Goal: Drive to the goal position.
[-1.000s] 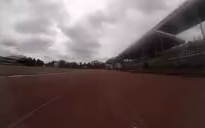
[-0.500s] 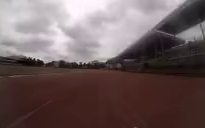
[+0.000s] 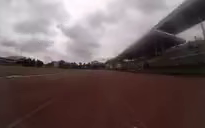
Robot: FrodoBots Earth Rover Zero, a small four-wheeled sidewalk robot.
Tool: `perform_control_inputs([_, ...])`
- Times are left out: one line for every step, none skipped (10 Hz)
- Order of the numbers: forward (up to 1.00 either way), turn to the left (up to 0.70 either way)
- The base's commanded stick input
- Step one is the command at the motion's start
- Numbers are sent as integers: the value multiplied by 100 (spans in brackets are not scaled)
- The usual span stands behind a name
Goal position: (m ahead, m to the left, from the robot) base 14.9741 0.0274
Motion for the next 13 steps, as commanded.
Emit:
perform_control_inputs([67, 0])
perform_control_inputs([68, 0])
perform_control_inputs([69, 0])
perform_control_inputs([70, 0])
perform_control_inputs([70, 0])
perform_control_inputs([70, 0])
perform_control_inputs([70, 0])
perform_control_inputs([70, 0])
perform_control_inputs([70, 0])
perform_control_inputs([70, 0])
perform_control_inputs([70, 0])
perform_control_inputs([70, 0])
perform_control_inputs([70, 0])
